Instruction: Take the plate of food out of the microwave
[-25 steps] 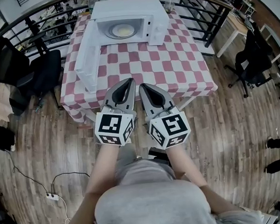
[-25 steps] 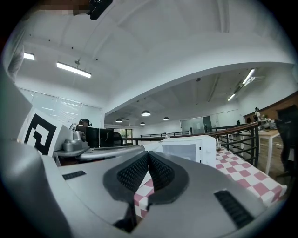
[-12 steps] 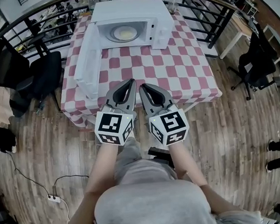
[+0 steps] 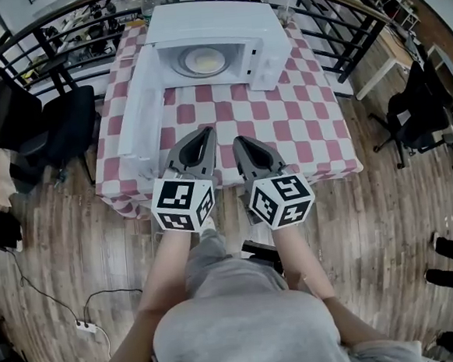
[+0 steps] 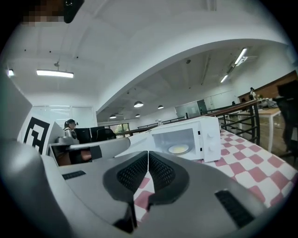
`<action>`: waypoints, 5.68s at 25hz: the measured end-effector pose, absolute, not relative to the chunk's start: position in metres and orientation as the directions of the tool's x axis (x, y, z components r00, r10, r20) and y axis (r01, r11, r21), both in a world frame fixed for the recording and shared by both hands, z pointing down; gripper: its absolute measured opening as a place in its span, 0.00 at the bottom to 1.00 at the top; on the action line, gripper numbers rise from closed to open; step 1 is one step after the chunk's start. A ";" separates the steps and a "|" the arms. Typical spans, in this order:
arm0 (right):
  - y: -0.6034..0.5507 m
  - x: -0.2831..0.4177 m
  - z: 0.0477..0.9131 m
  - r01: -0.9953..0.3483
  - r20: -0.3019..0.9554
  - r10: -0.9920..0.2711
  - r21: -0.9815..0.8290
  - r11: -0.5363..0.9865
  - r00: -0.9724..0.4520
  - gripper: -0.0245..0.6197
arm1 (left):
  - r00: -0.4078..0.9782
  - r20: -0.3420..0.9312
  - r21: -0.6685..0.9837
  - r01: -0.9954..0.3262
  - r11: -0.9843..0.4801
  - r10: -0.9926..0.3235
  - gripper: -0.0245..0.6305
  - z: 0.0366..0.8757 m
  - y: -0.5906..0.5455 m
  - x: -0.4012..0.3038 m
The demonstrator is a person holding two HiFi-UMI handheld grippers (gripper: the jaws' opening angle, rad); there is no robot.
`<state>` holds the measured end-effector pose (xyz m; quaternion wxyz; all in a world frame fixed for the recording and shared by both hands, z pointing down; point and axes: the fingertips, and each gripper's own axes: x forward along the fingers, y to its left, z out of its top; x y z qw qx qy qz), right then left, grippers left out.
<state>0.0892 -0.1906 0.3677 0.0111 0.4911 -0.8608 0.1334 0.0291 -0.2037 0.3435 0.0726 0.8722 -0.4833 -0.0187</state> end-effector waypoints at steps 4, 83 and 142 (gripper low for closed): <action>-0.213 0.084 0.369 -0.850 0.149 -0.840 -0.178 0.496 -0.521 0.08 | 0.525 0.039 0.167 -0.842 -0.512 -0.850 0.04 0.348 -0.230 0.025; -0.541 0.083 0.556 -0.498 0.482 -0.817 -0.818 -0.289 -0.317 0.53 | 0.400 0.133 0.176 -0.910 -0.376 -0.907 0.04 0.426 -0.465 -0.017; -0.556 0.082 0.593 -0.345 0.567 -0.751 -0.818 -0.461 -0.339 0.34 | 0.421 0.174 0.134 -0.906 -0.402 -0.890 0.04 0.438 -0.471 -0.018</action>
